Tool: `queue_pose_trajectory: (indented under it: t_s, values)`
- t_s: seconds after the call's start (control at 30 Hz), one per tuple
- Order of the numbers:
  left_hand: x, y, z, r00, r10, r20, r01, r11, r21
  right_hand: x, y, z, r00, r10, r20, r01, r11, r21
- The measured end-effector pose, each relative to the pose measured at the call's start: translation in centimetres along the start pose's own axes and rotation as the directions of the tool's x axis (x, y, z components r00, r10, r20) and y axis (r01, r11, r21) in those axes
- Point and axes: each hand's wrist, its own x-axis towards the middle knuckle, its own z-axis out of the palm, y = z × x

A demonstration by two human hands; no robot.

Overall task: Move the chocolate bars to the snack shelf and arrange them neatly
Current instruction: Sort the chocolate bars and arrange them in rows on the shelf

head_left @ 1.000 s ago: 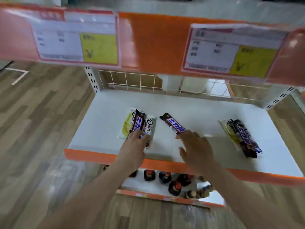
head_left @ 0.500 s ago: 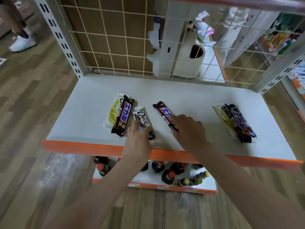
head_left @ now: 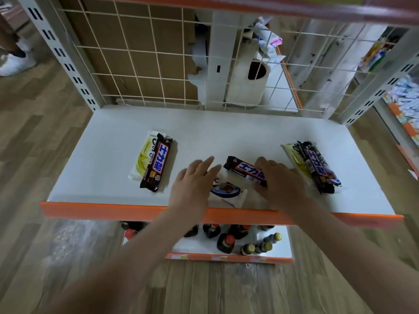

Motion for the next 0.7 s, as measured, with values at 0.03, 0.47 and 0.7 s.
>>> queue_pose_trajectory:
  t_s: [0.03,0.47,0.7]
  values:
    - [0.3,-0.4,-0.2,0.998,0.027,0.064,-0.029,0.999,0.037,0.2,0.1,0.1,1.000,0.005,0.025,-0.005,1.000,0.015]
    - [0.7,-1.7,-1.5,0.979,0.150,0.139,-0.187,0.931,0.312,0.4,1.0,0.1,1.000,-0.026,-0.007,0.026,0.994,0.104]
    - [-0.8,-1.7,-3.6,0.987,0.162,0.020,-0.162,0.954,0.253,-1.3,1.0,-2.4,0.995,-0.048,-0.084,0.054,0.996,0.077]
